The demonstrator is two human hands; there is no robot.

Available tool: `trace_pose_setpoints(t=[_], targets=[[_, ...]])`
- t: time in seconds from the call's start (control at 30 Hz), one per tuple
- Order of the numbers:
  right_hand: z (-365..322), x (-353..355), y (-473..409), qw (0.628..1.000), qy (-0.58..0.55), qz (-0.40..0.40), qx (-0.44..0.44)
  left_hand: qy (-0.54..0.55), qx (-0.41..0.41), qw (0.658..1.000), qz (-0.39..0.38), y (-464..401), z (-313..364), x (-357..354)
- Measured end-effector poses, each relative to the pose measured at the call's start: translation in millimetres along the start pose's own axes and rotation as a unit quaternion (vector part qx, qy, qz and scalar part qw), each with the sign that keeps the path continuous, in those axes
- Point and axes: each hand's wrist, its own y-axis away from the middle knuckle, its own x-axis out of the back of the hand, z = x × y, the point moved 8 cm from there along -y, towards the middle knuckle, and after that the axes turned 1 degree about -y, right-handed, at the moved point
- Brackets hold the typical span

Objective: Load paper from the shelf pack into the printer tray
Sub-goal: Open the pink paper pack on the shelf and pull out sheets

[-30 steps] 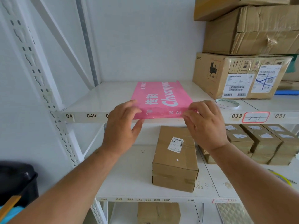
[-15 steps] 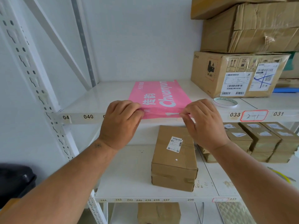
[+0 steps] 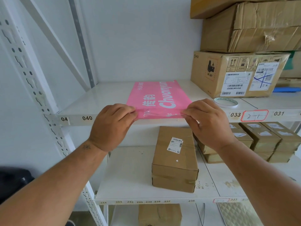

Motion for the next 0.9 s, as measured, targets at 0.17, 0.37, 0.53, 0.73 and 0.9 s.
trace_pose_setpoints(t=[0.17,0.37,0.53,0.73,0.9], targets=[[1.8,4.5,-7.7,0.999,-0.009,-0.025,-0.024,0.100,0.082,0.990,-0.059,-5.3,-7.4,0.9],[13.8,3.9,-14.2,0.994,-0.055,-0.021,-0.090,0.137,0.186,0.969,-0.089,-25.9,-19.4,13.1],[17.4,-0.2,-13.0,0.991,-0.073,-0.053,-0.099,0.117,0.136,0.977,-0.112,-26.3,-10.4,4.1],[21.8,-9.7,-18.2,0.978,-0.117,-0.116,-0.128,0.158,0.157,0.962,-0.156,-30.8,-18.0,-9.4],[37.9,-17.4,-19.9,0.930,-0.176,-0.137,-0.292,0.206,0.276,0.920,-0.187,-29.9,-33.1,-21.5]])
